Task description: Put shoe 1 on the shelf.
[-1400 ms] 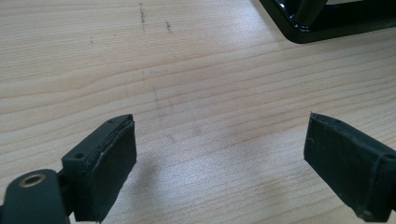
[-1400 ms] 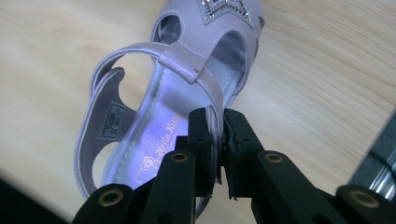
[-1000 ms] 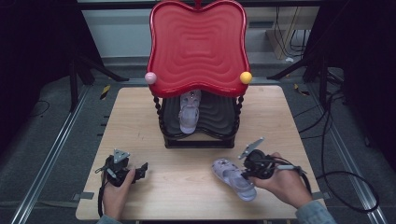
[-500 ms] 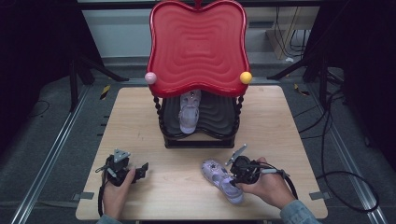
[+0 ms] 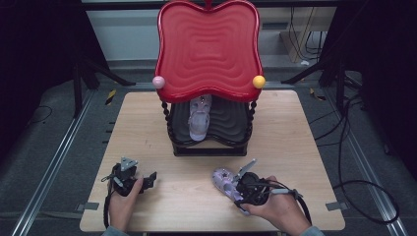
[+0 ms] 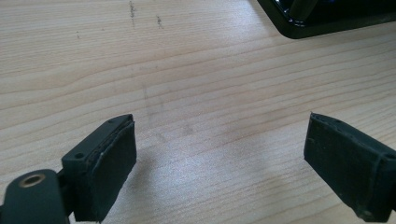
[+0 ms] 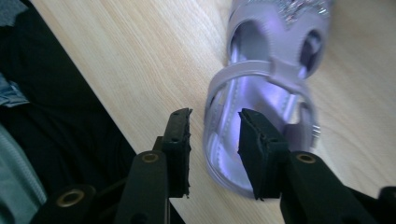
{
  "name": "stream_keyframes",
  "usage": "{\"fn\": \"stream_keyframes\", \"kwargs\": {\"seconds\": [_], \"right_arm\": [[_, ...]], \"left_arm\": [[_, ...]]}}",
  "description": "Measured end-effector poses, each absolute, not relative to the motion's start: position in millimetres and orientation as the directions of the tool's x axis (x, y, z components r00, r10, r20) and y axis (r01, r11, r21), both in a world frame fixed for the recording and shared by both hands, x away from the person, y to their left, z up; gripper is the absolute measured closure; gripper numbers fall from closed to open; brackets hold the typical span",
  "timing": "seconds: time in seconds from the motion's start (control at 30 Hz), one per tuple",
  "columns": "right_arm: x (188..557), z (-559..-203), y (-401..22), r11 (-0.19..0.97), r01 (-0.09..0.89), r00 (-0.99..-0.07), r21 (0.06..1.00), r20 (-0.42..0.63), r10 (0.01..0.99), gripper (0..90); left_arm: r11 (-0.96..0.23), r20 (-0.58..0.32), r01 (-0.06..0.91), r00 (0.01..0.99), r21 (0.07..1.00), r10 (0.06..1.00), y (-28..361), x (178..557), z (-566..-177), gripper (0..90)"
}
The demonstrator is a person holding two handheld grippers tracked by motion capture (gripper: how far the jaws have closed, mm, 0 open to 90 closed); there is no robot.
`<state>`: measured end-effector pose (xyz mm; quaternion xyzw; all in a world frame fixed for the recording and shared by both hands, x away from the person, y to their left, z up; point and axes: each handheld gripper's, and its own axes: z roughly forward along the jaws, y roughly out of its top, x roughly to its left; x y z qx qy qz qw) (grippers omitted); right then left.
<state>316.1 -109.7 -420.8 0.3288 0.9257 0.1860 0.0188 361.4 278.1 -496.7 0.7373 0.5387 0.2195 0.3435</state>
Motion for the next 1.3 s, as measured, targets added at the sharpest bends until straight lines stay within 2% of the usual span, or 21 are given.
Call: {"fn": "stream_keyframes", "kwargs": {"seconds": [0.3,0.77,1.03,1.3], "right_arm": [[324,-444,-100,0.718,0.621,-0.777,0.314,0.127,0.616,73.5],[331,-447,-94,0.742,0.614,-0.785,0.268,0.116,0.608,85.6],[334,-436,-106,0.724,0.616,-0.781,0.311,0.119,0.613,86.7],[331,-406,-118,0.68,0.616,-0.774,0.397,0.147,0.616,86.7]], "left_arm": [[-0.178,-0.052,0.648,0.32,0.741,0.946,279,362,-498,8.7],[-0.184,-0.051,0.649,0.325,0.738,0.944,278,362,-498,8.7],[-0.18,-0.053,0.65,0.322,0.739,0.945,279,362,-498,8.7],[-0.183,-0.05,0.651,0.322,0.737,0.945,280,362,-497,8.8]]}}
